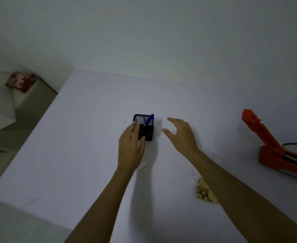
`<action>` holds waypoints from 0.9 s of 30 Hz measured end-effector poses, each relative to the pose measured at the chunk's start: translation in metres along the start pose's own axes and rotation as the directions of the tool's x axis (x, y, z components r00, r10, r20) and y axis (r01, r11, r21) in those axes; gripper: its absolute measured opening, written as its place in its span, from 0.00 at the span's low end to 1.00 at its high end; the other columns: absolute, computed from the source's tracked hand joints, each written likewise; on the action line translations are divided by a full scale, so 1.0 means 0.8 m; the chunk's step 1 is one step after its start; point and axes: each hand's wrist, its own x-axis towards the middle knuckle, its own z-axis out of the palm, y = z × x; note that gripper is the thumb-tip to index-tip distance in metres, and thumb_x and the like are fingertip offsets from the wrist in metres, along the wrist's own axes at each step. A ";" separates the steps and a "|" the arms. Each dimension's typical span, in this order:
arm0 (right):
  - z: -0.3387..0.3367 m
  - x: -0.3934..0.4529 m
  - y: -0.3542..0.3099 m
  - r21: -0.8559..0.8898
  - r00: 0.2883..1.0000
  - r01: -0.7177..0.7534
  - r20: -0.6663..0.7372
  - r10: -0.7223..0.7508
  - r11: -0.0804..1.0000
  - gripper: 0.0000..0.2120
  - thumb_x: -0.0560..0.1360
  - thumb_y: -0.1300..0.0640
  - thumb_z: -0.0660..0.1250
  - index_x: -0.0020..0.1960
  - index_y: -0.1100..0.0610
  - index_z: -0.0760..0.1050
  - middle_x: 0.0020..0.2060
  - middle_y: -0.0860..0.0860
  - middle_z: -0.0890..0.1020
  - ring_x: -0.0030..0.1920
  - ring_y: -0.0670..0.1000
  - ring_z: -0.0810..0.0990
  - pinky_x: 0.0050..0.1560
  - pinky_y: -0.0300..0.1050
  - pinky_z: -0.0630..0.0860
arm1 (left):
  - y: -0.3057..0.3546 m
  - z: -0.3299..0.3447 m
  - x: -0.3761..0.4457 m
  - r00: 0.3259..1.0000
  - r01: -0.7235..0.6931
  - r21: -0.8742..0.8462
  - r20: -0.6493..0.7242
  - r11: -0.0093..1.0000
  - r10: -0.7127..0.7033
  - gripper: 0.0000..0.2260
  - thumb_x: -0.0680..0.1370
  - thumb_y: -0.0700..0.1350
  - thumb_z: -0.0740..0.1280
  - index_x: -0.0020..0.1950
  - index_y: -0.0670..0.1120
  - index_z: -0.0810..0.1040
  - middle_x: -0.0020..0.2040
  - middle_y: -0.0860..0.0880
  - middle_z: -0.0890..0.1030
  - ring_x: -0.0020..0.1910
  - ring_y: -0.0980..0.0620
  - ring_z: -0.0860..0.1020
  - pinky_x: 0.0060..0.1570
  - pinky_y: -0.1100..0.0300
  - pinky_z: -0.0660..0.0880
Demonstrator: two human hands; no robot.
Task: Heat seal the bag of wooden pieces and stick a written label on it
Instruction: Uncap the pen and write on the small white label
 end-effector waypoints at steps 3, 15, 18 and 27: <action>0.032 0.047 -0.037 0.054 0.999 -0.036 -0.001 0.036 0.998 0.25 0.75 0.47 0.67 0.69 0.56 0.71 0.66 0.54 0.75 0.67 0.55 0.70 0.65 0.47 0.68 | -0.040 -0.002 0.016 0.993 0.043 0.064 0.110 0.997 -0.050 0.25 0.80 0.52 0.56 0.73 0.38 0.63 0.72 0.40 0.69 0.70 0.42 0.68 0.70 0.49 0.65; 0.061 0.071 -0.071 0.054 0.987 -0.044 -0.149 0.052 0.998 0.08 0.73 0.52 0.71 0.48 0.56 0.83 0.59 0.55 0.78 0.61 0.57 0.71 0.58 0.49 0.72 | -0.064 -0.002 0.019 0.969 0.062 0.040 0.237 0.997 -0.070 0.26 0.81 0.54 0.54 0.75 0.42 0.59 0.74 0.44 0.66 0.73 0.45 0.65 0.72 0.46 0.61; 0.031 0.065 -0.100 0.100 0.987 -0.001 -0.159 0.017 0.995 0.08 0.72 0.51 0.72 0.46 0.56 0.83 0.48 0.54 0.78 0.51 0.55 0.75 0.49 0.46 0.74 | -0.051 -0.023 0.026 0.963 0.075 0.015 0.260 0.997 -0.076 0.26 0.82 0.54 0.55 0.77 0.43 0.56 0.76 0.46 0.62 0.75 0.47 0.61 0.74 0.49 0.57; -0.129 0.011 -0.196 0.671 0.941 -0.084 -0.190 0.280 0.736 0.09 0.75 0.49 0.69 0.44 0.54 0.81 0.35 0.49 0.81 0.32 0.47 0.73 0.39 0.40 0.72 | 0.048 -0.162 0.068 0.997 0.036 -0.307 0.083 0.951 -0.010 0.23 0.79 0.52 0.63 0.73 0.49 0.65 0.68 0.52 0.73 0.61 0.55 0.75 0.62 0.62 0.71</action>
